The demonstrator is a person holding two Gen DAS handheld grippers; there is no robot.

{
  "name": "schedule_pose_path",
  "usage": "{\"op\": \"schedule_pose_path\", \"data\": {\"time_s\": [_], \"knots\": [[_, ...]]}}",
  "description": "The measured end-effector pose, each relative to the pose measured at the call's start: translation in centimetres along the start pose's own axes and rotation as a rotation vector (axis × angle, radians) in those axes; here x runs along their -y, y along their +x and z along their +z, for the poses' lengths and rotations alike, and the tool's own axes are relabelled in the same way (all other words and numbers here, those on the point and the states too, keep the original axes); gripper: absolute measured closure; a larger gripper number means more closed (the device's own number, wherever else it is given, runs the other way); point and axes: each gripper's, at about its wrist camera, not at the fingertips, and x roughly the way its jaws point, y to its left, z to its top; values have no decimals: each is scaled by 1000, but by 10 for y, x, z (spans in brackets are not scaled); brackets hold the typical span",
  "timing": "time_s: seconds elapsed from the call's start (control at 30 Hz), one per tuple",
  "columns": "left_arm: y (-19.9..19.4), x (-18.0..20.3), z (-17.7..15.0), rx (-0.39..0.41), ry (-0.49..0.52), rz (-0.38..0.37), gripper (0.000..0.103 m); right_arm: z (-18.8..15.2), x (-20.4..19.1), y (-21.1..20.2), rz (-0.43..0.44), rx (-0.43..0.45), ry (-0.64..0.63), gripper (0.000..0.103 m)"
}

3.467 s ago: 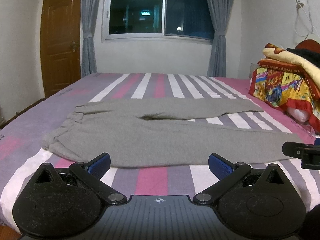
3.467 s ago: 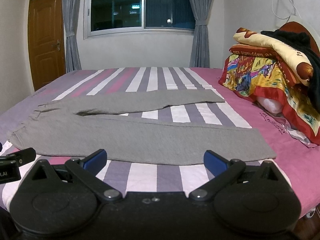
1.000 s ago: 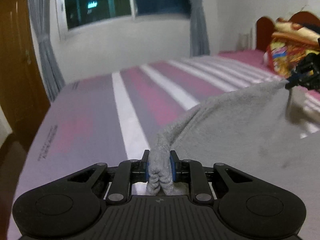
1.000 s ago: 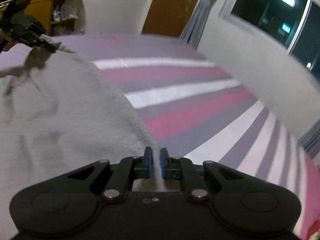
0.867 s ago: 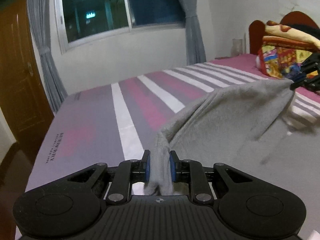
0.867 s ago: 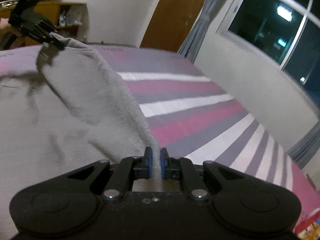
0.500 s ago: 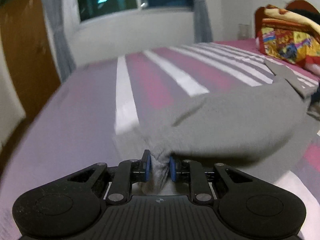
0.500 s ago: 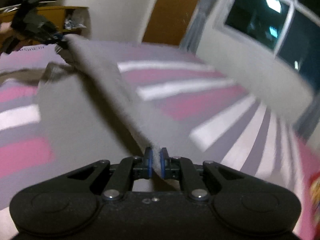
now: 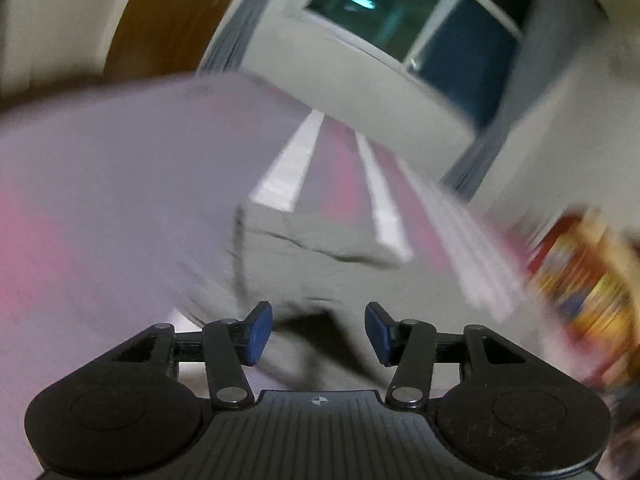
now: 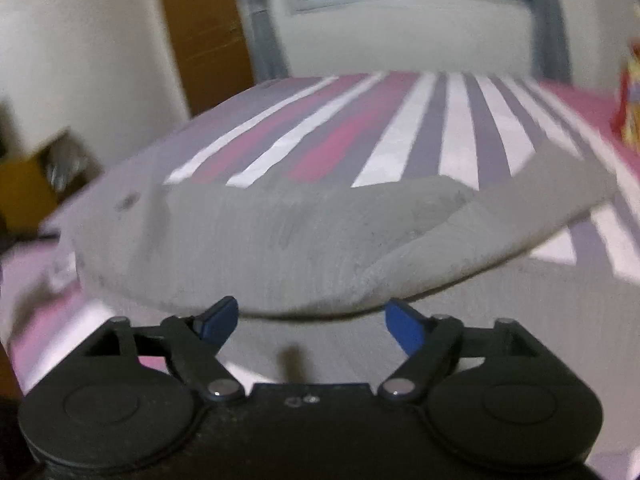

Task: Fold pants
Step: 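Lift the cuffs with both tools and fold them over toward the waistband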

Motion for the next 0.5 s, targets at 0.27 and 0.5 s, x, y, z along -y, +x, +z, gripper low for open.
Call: {"op": "schedule_pose_path", "data": {"time_s": [0.27,0.5], "knots": [[39,-24,-15,-82,-360,-71,52,6,38,48,-8,-98,406,33],[55,-5,2,-71,-253,-11,85,5,51,61,-63,-97,444,89]]}}
